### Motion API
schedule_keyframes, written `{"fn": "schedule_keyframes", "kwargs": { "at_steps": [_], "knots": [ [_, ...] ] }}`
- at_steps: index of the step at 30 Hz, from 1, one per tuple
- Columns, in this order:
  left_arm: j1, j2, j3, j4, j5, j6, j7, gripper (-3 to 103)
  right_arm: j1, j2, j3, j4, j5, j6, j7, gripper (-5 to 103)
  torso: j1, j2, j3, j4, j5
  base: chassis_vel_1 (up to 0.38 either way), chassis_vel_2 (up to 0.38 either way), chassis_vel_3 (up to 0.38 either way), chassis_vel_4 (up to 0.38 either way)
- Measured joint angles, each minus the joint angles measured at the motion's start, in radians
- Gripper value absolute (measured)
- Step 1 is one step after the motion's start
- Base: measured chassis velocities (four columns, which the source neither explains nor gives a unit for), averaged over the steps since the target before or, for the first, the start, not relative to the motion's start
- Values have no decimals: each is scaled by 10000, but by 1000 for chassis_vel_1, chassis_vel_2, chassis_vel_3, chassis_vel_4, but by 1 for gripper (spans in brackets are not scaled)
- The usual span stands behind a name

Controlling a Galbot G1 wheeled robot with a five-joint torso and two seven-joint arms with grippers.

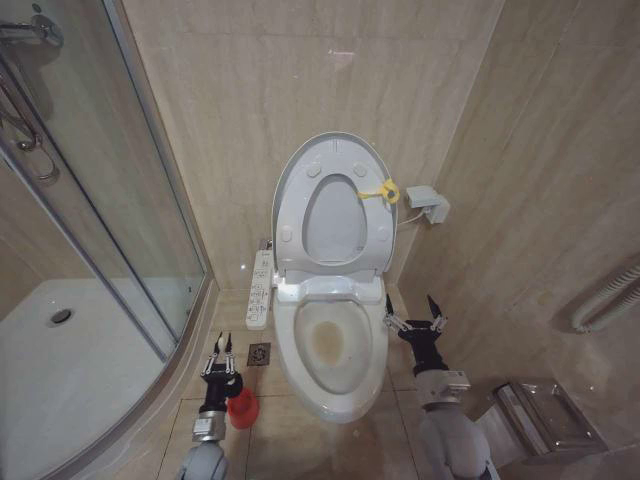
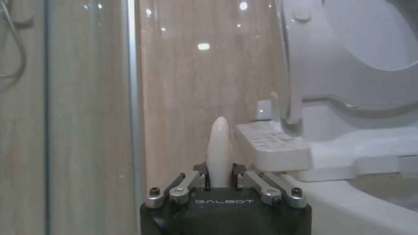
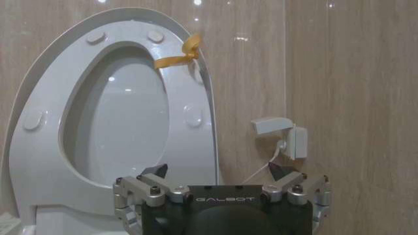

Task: Open the toilet lid, clean the toilet bowl with a toilet brush, close the toilet lid, and flush.

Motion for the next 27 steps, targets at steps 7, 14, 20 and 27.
{"fn": "schedule_keyframes", "kwargs": {
  "at_steps": [7,14,20,27],
  "knots": [
    [-202,-209,403,518,46,13,33,22,0,0,0,0,0,0,0,100,0,0,0,1,-1,0,0,0,0],
    [-419,-283,559,1112,85,17,46,22,0,0,0,0,0,0,0,100,0,0,-1,1,1,0,0,0,0],
    [-673,-375,629,1636,39,2,68,22,0,0,0,0,0,0,0,100,0,0,-1,0,2,0,0,0,0],
    [-804,-506,782,2061,-12,31,226,22,0,0,0,0,0,0,0,100,-1,0,0,0,-2,0,0,0,0]
  ]
}}
